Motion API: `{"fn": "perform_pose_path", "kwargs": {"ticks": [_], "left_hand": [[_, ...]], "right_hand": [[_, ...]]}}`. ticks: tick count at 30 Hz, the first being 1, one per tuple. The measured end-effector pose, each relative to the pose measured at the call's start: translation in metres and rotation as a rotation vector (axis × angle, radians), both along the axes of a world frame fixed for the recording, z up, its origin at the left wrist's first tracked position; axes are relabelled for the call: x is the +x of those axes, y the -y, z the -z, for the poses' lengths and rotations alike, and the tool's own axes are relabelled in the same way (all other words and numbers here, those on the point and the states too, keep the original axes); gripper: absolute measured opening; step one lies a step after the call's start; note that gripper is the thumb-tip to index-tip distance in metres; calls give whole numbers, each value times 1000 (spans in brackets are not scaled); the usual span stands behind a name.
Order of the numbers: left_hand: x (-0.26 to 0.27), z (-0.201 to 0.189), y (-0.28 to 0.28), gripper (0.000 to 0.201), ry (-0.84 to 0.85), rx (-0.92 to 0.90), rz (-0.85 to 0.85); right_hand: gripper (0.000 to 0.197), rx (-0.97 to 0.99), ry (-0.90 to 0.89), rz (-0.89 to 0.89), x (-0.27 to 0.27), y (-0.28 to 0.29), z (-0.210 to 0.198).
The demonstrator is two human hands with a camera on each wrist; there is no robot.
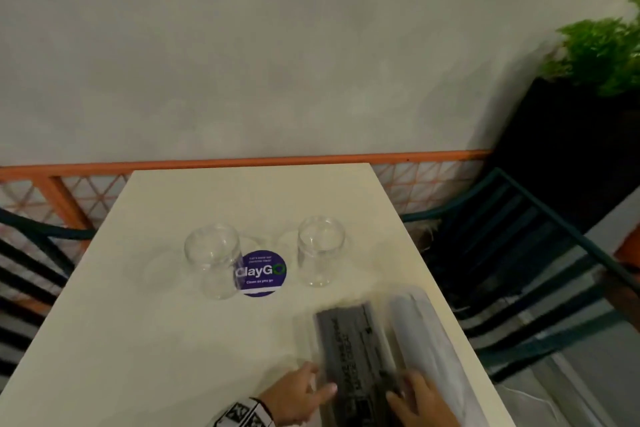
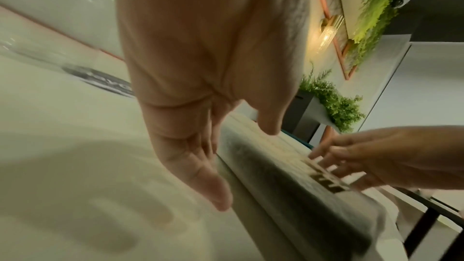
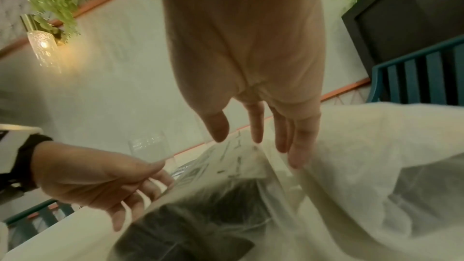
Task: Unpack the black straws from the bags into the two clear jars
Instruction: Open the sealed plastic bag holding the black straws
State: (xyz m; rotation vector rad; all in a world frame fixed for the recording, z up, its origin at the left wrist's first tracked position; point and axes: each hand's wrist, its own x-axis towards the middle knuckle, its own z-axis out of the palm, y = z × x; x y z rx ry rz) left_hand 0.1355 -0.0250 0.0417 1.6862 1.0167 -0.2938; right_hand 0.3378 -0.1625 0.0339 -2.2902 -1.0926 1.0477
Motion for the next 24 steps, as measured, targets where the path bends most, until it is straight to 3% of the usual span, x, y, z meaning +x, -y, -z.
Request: {"fn": "perform_pose_path", "kwargs": {"ticks": [2,3,8,11,14,17,21,24], "left_hand": [[15,3,4,66,49,15,-20],[20,2,8,65,47,31,-20],[17,4,20,54,140,-16,-95],[2,3,25,41,152,-23,-115],[-23,6,25,47,86,37,-174],[-56,7,23,41,60,138,-413],[-93,-23,18,26,311,298,-895],[-109,-45,9,35,419,340,-957]], "right_hand": [[66,-50,-43,17,-3,-19,-5],[62,-51,-77,44,-5,-23,-7],[73,-62,-312,168,-5,-41,-4],[59,-109,-432,89,-11,-52,-4],[59,-92,-433,-22,-24,-62,-8],[58,-31,-327,-239,-45,-72,-23],[66,109,-132,-553,-76,-86,-42],[69,228,73,-755,-99,-95,-52]]}}
